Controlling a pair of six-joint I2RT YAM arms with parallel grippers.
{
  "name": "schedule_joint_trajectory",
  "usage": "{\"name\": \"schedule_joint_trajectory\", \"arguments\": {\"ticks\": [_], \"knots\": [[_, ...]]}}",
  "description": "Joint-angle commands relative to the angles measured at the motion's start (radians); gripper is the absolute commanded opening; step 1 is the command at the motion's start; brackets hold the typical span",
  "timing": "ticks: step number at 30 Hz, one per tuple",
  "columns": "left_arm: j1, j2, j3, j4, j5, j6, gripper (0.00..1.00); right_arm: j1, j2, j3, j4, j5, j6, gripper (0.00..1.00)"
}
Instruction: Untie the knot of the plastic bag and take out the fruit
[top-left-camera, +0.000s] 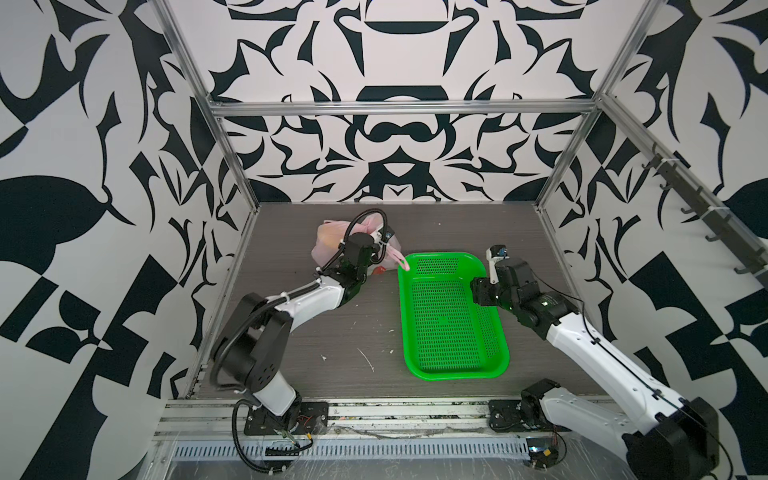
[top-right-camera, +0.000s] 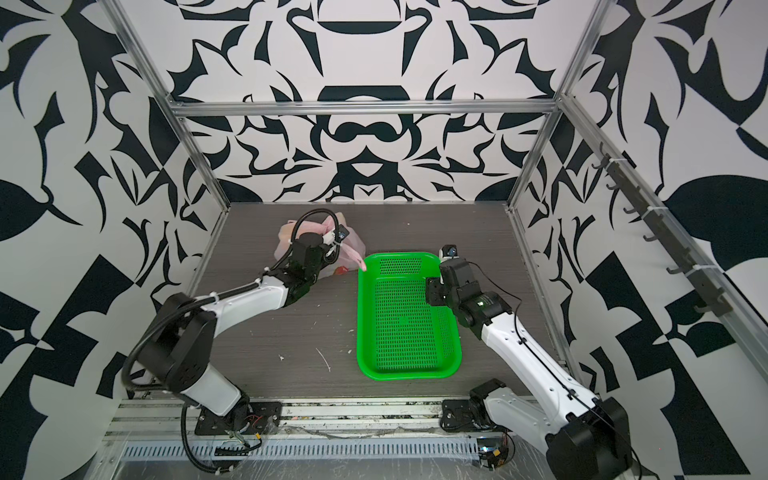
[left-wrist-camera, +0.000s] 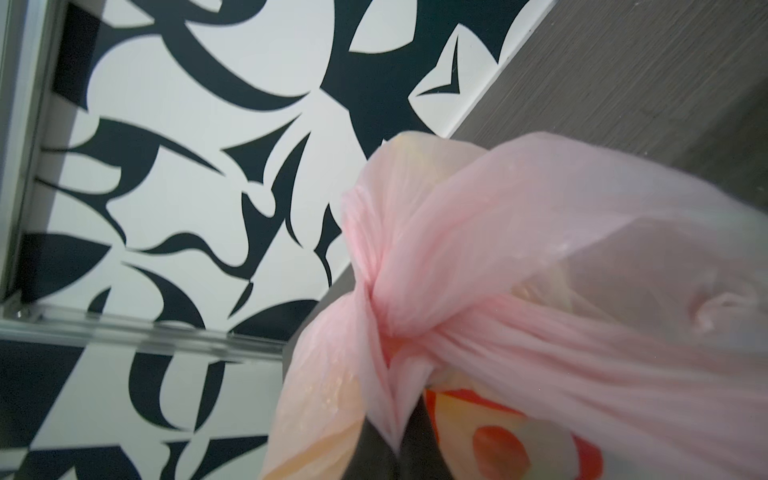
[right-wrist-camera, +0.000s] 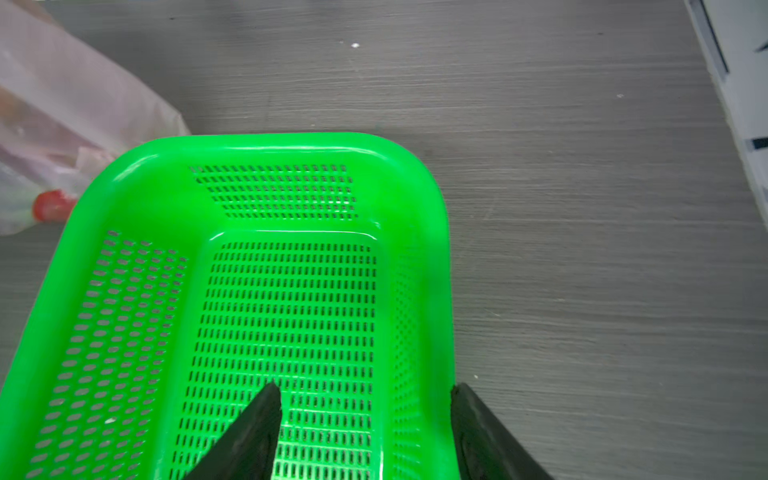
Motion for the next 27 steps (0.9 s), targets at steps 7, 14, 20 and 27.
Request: {"name": "schedule_joint_trajectory", "arguments": {"ticks": [7,14,20,27], "knots": [[-0.182,-0.353,-0.196,-0.440,-0.111,-0.464,0.00,0.129,0.057,0.089,0.075,0.084,0.028,0.67],[-0.244,-0.519,-0.276,-0.648,-0.138,-0.663,0.00,0.236,0.116,0.138,0.105,0.123,0.022,0.67],[-0.245,-0.593,-0.277,-0.721,-0.141,-0.697,0.20,0.296,0.205,0.205,0.116,0.099,-0.008,0.69],[-0.244,-0.574,-0.110,-0.970,-0.114,-0.894,0.54,0.381,0.308,0.328,0.140,0.039,-0.111,0.69]]}}
